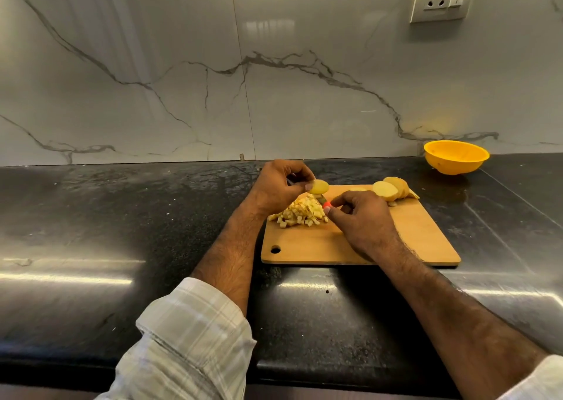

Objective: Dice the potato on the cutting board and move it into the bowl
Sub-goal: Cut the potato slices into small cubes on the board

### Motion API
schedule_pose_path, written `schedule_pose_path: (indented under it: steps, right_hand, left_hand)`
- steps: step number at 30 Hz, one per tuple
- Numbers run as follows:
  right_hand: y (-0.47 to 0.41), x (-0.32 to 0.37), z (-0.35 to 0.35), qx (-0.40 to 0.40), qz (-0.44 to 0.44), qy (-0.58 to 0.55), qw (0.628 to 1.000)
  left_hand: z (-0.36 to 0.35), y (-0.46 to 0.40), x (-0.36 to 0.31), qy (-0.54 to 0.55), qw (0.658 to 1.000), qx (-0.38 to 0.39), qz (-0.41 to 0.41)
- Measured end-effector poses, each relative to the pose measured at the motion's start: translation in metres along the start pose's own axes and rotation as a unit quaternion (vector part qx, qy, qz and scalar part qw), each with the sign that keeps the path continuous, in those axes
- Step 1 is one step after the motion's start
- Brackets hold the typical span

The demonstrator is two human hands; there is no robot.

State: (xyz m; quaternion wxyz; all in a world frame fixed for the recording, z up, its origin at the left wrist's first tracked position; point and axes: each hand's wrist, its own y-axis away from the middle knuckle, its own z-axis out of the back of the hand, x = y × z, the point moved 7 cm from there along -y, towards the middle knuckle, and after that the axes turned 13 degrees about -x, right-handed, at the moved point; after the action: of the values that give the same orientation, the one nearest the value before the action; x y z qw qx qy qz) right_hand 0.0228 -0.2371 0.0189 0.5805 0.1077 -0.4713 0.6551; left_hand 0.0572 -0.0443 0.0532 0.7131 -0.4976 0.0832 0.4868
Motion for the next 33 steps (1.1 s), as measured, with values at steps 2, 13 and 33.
schedule_pose_path:
  steps: [2,13,33]
  right_hand:
    - [-0.001,-0.001,-0.001,0.0,-0.003,-0.001,1.0]
    - [-0.006,-0.008,0.006,-0.02,-0.044,-0.035,0.998]
    - [0.022,-0.01,0.06,0.135,-0.013,0.264,0.955]
  left_hand:
    - [0.001,0.0,0.001,-0.014,1.0,0.012,-0.001]
    - [0.013,-0.003,0.009,-0.105,0.994,0.015,0.015]
    - [-0.059,0.022,-0.023,-0.154,0.974,0.162,0.038]
